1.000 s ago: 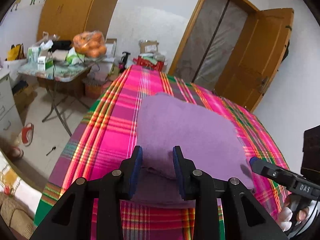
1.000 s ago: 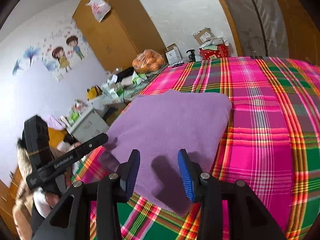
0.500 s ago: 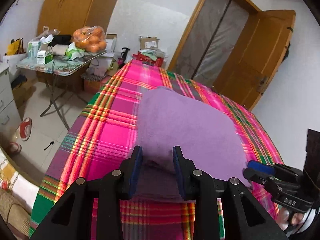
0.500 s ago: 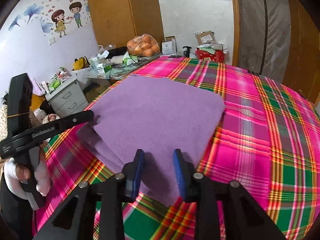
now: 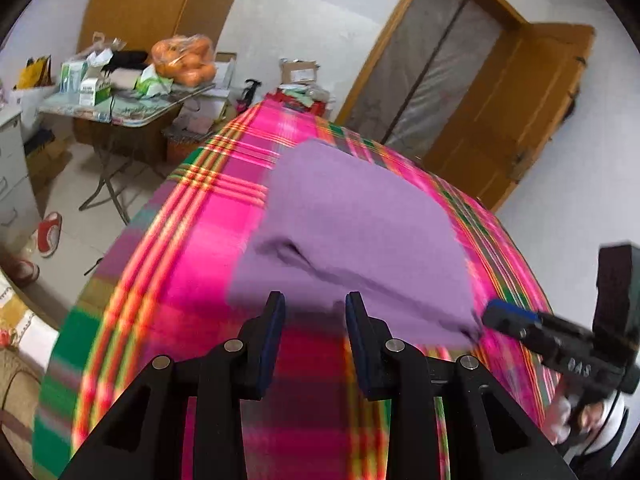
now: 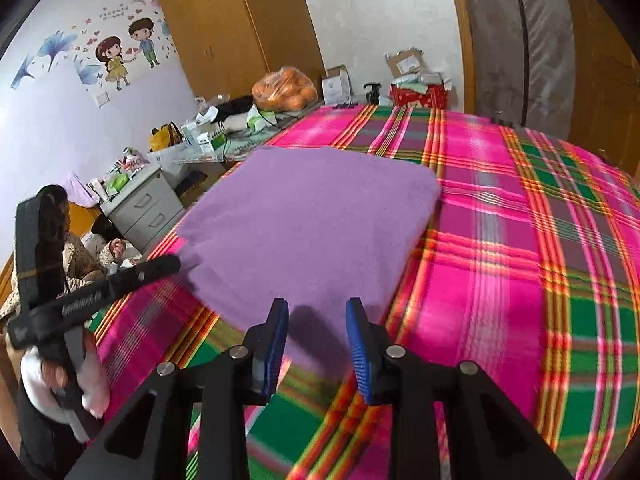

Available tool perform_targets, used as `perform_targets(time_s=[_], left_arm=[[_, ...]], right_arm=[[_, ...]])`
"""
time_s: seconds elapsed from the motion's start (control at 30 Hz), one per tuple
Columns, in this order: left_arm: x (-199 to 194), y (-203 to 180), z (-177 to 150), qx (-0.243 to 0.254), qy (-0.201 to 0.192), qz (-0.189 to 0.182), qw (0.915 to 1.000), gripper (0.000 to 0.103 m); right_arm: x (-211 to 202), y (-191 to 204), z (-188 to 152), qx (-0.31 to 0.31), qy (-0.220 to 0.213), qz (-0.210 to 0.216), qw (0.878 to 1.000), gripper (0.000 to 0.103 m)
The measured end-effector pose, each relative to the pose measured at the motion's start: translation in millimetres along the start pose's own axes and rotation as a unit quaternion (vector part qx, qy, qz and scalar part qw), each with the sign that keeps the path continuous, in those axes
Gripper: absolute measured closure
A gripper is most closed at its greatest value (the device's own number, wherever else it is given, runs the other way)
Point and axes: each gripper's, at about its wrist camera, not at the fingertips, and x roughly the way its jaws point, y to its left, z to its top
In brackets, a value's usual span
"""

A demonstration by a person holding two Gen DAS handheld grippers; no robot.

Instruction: Fold clothes

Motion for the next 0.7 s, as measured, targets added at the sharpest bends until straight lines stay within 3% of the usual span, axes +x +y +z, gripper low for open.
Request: perform_targets(time_s=[0.13,0.27,0.33,0.47,0.7], left_arm=[[-28.2,-35.3,-22.6,0.055,-0.007,0.023,0.9982,0.069],[-44.3,-54.8,-37.2,0.095,-0.014,0.059,0.9936,0.065],[-46.8,-55.8,-45.6,0.095,-0.01,0.069,0.9931,0.059],[-40.7,-49.4,-52.3,0.081,0.003,0.097,0.992,0.058],[-33.6,-49.0,-61.7,0.073,0.014,0.104,0.9918,0.052]], right_arm=[[-22.3,4.7,-30.2,0.005,0.005,-0.018,1.0,0.063],[-34.5,6.2,-59.0,0.015,0.023,-0.032,0.999,0.062],[-36.7,8.4,-68.8,0.011,0.031,-0.039,0.999,0.061],[-33.7,14.4,-82.6,0.001,0.042,-0.053,0.998,0.059],[-32.5,27.4,-89.5,-0.034,0.037,-0.084,0.995,0.054]])
